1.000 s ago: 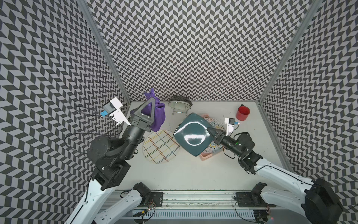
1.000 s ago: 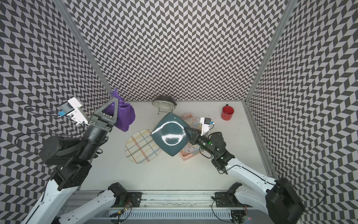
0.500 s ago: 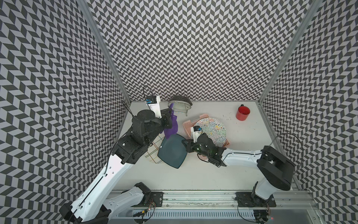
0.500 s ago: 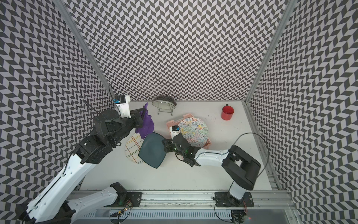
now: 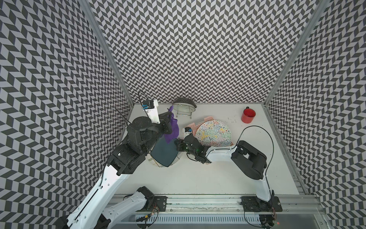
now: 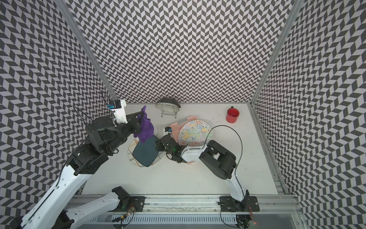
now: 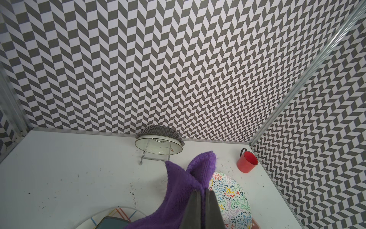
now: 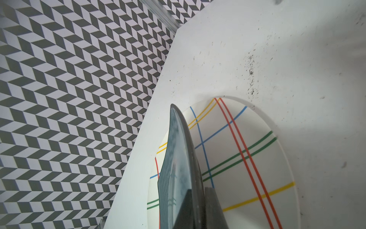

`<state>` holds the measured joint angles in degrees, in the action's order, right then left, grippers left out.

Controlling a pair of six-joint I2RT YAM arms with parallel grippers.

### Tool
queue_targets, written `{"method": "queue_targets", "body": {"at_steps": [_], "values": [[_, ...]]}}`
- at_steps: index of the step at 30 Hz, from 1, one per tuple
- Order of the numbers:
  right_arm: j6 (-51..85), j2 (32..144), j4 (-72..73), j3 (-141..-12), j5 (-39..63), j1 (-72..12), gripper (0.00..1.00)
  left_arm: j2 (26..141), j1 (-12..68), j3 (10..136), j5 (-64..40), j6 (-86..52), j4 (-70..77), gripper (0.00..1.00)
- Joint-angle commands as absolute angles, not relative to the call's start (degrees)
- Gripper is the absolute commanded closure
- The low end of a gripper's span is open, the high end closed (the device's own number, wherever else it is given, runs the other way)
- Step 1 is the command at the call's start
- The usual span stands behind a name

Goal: Wipe the wet plate dry
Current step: Place the plate on the plate, then pick up the plate from the bin.

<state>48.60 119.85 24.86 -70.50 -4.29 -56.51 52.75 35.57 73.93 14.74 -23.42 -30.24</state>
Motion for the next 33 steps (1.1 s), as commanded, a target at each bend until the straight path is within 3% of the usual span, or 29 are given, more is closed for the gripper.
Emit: {"method": "queue_targets", "body": {"at_steps": [1, 4, 8, 14, 21, 24, 27, 33], "values": [[47.7, 122.1, 26.4, -72.6, -5.5, -56.9, 0.82, 51.8, 35.3, 73.8, 15.0, -22.8, -29.9, 1.00], [45.7, 123.2, 23.5, -72.9, -5.9, -57.1, 0.70, 51.8, 35.2, 73.8, 15.0, -22.7, -29.8, 1.00], [43.4, 122.3, 21.0, -72.0, -7.1, -57.3, 0.62, 51.7, 35.2, 73.5, 15.0, -22.6, -29.5, 1.00], [38.6, 115.1, 16.8, -68.7, -8.6, -58.1, 0.38, 51.9, 35.2, 73.3, 15.2, -22.4, -29.2, 1.00], [36.8, 97.0, 18.9, -57.4, -10.8, -56.4, 0.42, 52.5, 35.2, 72.5, 14.9, -22.6, -28.0, 1.00], [36.3, 86.2, 18.3, -49.9, -5.9, -49.3, 0.45, 53.3, 35.2, 71.8, 13.8, -22.7, -27.4, 1.00], [34.4, 76.5, 15.1, -42.0, 2.7, -35.4, 0.45, 54.2, 35.1, 70.9, 12.9, -22.6, -26.2, 1.00], [28.4, 69.4, 5.9, -38.2, 12.9, -14.4, 0.44, 57.2, 35.0, 68.3, 11.4, -23.2, -23.1, 1.00]]}}
